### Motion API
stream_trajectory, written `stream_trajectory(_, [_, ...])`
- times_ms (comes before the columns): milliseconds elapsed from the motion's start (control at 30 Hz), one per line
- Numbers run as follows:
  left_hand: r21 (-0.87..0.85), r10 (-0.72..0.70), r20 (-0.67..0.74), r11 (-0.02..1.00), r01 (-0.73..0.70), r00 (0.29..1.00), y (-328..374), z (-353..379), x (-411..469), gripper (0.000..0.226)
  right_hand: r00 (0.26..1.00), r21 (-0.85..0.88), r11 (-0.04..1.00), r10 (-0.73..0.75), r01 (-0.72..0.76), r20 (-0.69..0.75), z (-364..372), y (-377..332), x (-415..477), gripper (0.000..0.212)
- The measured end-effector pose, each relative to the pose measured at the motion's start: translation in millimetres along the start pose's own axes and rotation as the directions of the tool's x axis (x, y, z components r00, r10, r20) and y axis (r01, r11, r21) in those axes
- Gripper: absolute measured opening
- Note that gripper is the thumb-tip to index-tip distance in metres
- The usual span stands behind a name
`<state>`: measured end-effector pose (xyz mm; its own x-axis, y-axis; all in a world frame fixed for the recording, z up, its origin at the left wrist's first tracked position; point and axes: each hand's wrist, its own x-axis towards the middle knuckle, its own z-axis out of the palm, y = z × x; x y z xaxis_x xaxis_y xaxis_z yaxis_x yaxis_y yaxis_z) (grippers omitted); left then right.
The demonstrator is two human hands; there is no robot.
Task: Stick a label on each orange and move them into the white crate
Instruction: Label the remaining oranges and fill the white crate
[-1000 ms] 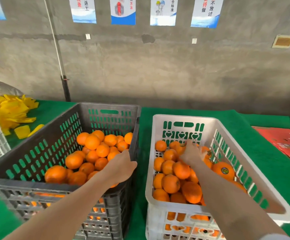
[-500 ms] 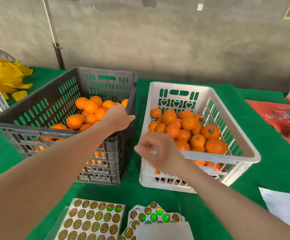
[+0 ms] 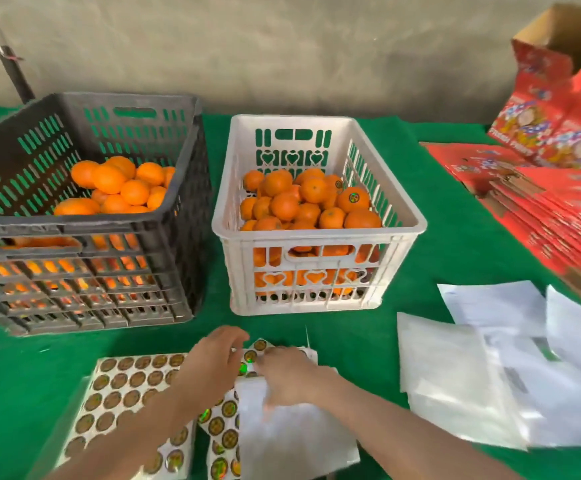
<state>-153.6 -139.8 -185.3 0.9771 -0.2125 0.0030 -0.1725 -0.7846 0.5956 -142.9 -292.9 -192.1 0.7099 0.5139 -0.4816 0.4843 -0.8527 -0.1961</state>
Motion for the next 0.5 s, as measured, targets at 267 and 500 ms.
stream_trajectory(267, [0.052,-0.145,0.129,0.989,0.139,0.981,-16,36,-2,0.038,0.886,0.502,0.8,0.445,-0.328,-0.131,-19,102,-73,0.016])
stream_trajectory(500, [0.223,-0.008,0.297,0.973,-0.061,0.955,6,53,7,0.063,0.443,0.628,0.416,0.888,-0.657,-0.125,15,182,-129,0.042])
